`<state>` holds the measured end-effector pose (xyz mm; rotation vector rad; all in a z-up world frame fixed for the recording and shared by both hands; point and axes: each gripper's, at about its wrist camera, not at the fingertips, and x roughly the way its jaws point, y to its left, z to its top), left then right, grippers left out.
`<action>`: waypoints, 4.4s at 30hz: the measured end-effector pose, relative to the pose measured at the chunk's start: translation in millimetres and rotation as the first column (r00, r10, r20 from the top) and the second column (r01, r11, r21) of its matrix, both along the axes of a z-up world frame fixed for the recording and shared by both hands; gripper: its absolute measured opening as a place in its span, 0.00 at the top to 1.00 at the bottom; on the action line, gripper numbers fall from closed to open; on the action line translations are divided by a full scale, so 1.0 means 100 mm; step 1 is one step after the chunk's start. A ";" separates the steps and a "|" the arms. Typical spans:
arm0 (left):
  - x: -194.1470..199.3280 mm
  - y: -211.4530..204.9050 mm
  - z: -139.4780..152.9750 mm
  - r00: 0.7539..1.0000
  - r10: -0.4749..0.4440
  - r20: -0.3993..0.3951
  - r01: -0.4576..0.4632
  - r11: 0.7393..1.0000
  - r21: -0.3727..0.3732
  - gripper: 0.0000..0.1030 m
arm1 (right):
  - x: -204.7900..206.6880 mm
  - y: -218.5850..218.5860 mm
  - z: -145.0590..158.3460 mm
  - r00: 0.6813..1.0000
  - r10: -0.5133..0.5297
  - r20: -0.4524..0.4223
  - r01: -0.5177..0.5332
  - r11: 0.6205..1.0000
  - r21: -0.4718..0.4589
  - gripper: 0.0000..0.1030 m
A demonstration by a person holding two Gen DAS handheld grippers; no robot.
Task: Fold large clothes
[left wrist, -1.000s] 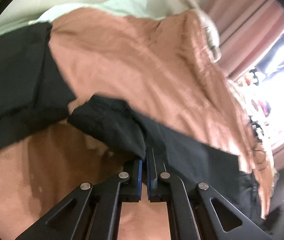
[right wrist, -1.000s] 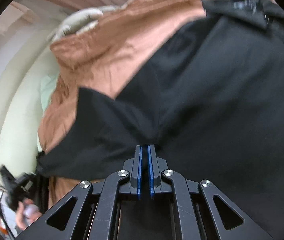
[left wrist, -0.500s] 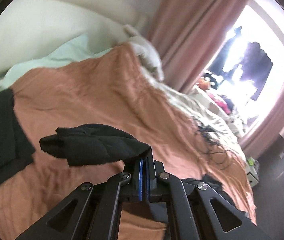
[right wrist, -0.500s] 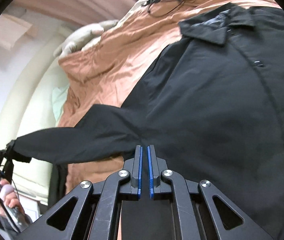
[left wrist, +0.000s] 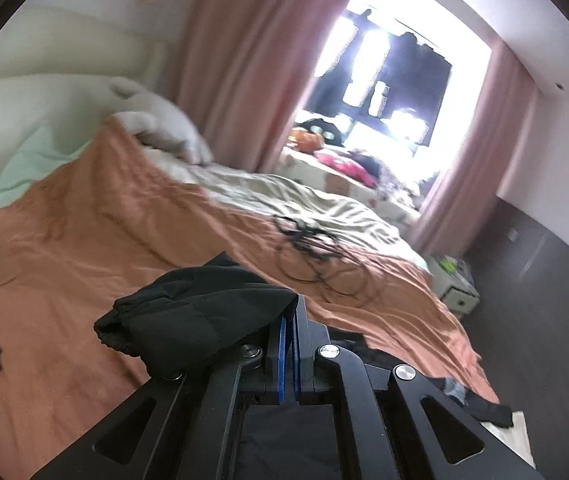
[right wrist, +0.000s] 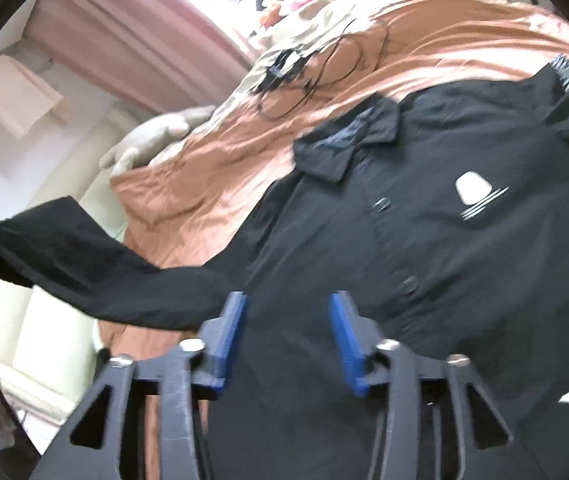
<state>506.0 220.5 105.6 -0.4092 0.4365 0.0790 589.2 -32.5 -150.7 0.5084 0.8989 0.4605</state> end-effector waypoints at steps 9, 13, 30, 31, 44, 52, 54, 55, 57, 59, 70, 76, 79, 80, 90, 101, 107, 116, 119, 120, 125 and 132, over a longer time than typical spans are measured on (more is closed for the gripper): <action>0.48 -0.89 0.01 0.986 -0.163 -0.018 0.164 0.985 0.048 0.98 | 0.21 -0.68 0.02 0.989 -0.145 -0.024 0.146 0.988 0.049 0.49; 0.75 -1.23 -0.10 0.971 -0.234 -0.040 0.236 0.971 0.050 0.98 | 0.26 -0.89 -0.05 0.982 -0.176 -0.067 0.181 0.981 0.071 0.49; 1.01 -1.84 -1.17 0.910 -0.323 -0.261 0.352 0.933 0.073 0.13 | 0.39 -1.34 -0.13 0.960 -0.251 -0.122 0.264 0.959 0.105 0.49; 0.93 -1.74 -1.21 0.922 -0.287 -0.261 0.316 0.946 0.074 0.13 | 0.40 -1.32 -0.12 0.962 -0.247 -0.118 0.259 0.961 0.101 0.49; 0.13 -0.83 -1.62 0.960 0.017 -0.278 0.007 0.996 0.085 0.14 | 0.49 -0.64 -0.12 0.991 -0.122 -0.057 0.113 0.984 -0.136 0.44; 0.02 -0.33 -2.13 0.941 0.087 -0.326 -0.108 0.993 -0.049 0.42 | 0.50 -0.23 -0.17 0.999 -0.051 -0.005 0.047 0.953 -0.300 0.22; 0.02 -0.27 -2.25 0.938 0.086 -0.336 -0.118 0.990 -0.078 0.44 | 0.51 -0.12 -0.24 0.999 -0.035 -0.002 0.032 0.932 -0.361 0.22; 0.02 -0.25 -2.31 0.934 0.087 -0.346 -0.122 0.989 -0.080 0.45 | 0.51 -0.07 -0.28 1.000 -0.027 -0.007 0.023 0.923 -0.384 0.22; 0.04 -0.20 -2.44 0.927 0.083 -0.365 -0.125 0.988 -0.092 0.48 | 0.52 0.02 -0.36 1.000 -0.013 -0.019 0.004 0.910 -0.415 0.22; 0.06 -0.16 -2.55 0.922 0.062 -0.382 -0.122 0.983 -0.134 0.54 | 0.54 0.13 -0.46 1.000 0.003 -0.028 -0.016 0.883 -0.469 0.23; 0.20 -0.14 -2.92 0.885 0.038 -0.465 -0.121 0.981 -0.150 0.64 | 0.57 -0.11 -0.47 0.997 -0.074 0.003 0.067 0.884 -0.462 0.73; 0.24 -0.15 -2.98 0.881 0.025 -0.472 -0.102 0.985 -0.137 0.68 | 0.55 -0.63 -0.16 0.976 -0.212 0.045 0.215 0.928 -0.304 0.73; 0.27 -0.14 -2.99 0.879 0.028 -0.475 -0.103 0.986 -0.133 0.69 | 0.57 -1.08 -0.14 0.934 -0.356 0.035 0.353 0.903 -0.245 0.72; 0.27 -0.13 -2.99 0.879 0.029 -0.476 -0.104 0.986 -0.131 0.69 | 0.58 -1.25 -0.18 0.916 -0.401 0.022 0.395 0.890 -0.227 0.72; 0.28 -0.07 -3.01 0.871 0.067 -0.487 -0.144 0.982 -0.123 0.71 | 0.54 -2.16 -0.26 0.864 -0.500 -0.053 0.486 0.858 -0.170 0.71; 0.14 -0.16 -2.77 0.885 0.108 -0.453 -0.168 0.981 -0.095 0.71 | 0.59 -3.00 -0.19 0.842 -0.540 -0.015 0.534 0.836 -0.129 0.53; 0.13 -0.36 -2.67 0.890 0.096 -0.445 -0.122 0.992 -0.030 0.60 | 0.63 -3.44 -0.32 0.818 -0.573 -0.054 0.570 0.819 -0.064 0.52; 0.08 -0.57 -2.61 0.888 0.059 -0.456 -0.038 0.998 0.055 0.54 | 0.71 -4.01 -0.44 0.745 -0.659 -0.103 0.665 0.745 0.047 0.53; 0.05 -0.60 -2.58 0.889 0.057 -0.453 -0.029 0.997 0.067 0.54 | 0.70 -4.12 -0.49 0.729 -0.675 -0.113 0.684 0.722 0.100 0.53; 0.05 -0.60 -2.59 0.890 0.057 -0.453 -0.028 0.997 0.071 0.54 | 0.69 -4.15 -0.50 0.723 -0.681 -0.114 0.691 0.714 0.117 0.53; 0.05 -0.58 -2.57 0.891 0.065 -0.448 -0.035 0.997 0.075 0.54 | 0.67 -4.21 -0.51 0.708 -0.698 -0.108 0.704 0.688 0.174 0.53; 0.04 -0.55 -2.59 0.892 0.055 -0.449 -0.036 0.998 0.050 0.54 | 0.67 -4.19 -0.53 0.694 -0.711 -0.115 0.717 0.667 0.203 0.58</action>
